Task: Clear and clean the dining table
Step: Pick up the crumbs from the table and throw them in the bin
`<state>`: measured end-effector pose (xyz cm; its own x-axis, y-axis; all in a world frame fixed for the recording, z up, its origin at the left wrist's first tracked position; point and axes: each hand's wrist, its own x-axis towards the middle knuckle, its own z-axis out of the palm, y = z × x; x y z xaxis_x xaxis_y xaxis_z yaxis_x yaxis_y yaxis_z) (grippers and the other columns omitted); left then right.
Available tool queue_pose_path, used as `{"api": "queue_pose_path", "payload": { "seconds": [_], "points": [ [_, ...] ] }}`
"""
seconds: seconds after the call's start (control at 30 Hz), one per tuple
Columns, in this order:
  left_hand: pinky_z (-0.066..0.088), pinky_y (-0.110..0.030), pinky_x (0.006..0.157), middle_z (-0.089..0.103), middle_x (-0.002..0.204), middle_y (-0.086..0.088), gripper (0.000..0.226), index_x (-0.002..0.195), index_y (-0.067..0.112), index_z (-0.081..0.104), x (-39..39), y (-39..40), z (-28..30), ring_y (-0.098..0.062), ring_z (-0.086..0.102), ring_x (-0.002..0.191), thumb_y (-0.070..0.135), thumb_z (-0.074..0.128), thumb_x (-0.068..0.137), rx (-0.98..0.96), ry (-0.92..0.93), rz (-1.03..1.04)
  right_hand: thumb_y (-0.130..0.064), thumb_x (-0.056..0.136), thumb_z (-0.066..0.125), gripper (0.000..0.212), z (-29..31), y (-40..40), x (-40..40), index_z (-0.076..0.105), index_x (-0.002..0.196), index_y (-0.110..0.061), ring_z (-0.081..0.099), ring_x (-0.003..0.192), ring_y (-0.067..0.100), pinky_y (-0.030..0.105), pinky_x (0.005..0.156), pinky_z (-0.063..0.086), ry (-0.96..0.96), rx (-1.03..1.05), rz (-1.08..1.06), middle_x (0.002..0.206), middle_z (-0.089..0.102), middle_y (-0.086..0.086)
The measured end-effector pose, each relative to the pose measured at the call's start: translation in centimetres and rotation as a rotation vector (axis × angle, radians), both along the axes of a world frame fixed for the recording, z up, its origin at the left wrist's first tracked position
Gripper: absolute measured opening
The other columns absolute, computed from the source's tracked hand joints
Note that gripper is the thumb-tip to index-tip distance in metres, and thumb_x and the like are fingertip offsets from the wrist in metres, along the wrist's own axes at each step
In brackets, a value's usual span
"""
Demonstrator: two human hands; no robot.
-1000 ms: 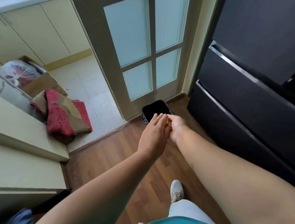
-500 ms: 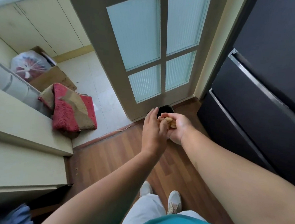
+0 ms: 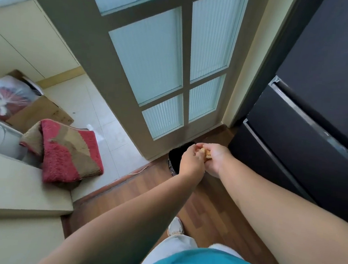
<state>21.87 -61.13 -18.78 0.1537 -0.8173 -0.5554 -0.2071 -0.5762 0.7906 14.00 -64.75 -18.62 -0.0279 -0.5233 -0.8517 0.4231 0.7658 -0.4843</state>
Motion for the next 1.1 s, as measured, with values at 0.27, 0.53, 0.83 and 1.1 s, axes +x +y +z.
{"api": "queue_pose_path", "payload": {
  "seconds": [0.27,0.53,0.83,1.1],
  "points": [
    [0.047,-0.033,0.094,0.066,0.117,-0.006,0.034,0.120,0.019,0.060,-0.1,-4.1,-4.6,-0.022,0.060,0.105,0.014,0.042,0.092,0.188,0.087,0.066,-0.003,0.096,0.054,0.016,-2.7,-4.1,0.5,0.068,0.100,0.003,0.066,0.097,0.032,0.042,0.089,0.056,0.020,0.093,0.007,0.108,0.066,0.021],
    [0.049,-0.023,0.079,0.062,0.102,0.004,0.039,0.115,0.024,0.063,-0.9,-9.2,-7.0,-0.016,0.060,0.098,0.000,0.039,0.096,0.228,0.162,0.304,-0.002,0.097,0.054,0.016,-4.5,-9.4,-0.2,0.066,0.106,0.001,0.063,0.082,0.028,0.038,0.079,0.054,0.024,0.136,0.169,0.090,0.063,0.015],
    [0.052,-0.030,0.072,0.071,0.097,-0.004,0.041,0.109,0.021,0.069,-4.0,-13.4,-10.8,-0.018,0.063,0.084,-0.003,0.042,0.087,0.278,0.186,0.526,-0.004,0.094,0.058,0.016,-9.2,-15.3,-1.8,0.069,0.102,0.004,0.067,0.091,0.032,0.038,0.071,0.057,0.065,0.159,0.361,0.103,0.066,0.022],
    [0.040,-0.039,0.065,0.056,0.075,-0.007,0.021,0.074,0.012,0.057,-3.6,-14.9,-12.5,-0.023,0.048,0.071,0.000,0.041,0.081,0.347,0.135,0.589,-0.006,0.096,0.054,0.014,-11.9,-17.6,-1.7,0.067,0.100,-0.003,0.065,0.097,0.030,0.040,0.085,0.055,0.075,0.153,0.481,0.104,0.066,0.017]
  ]
}}
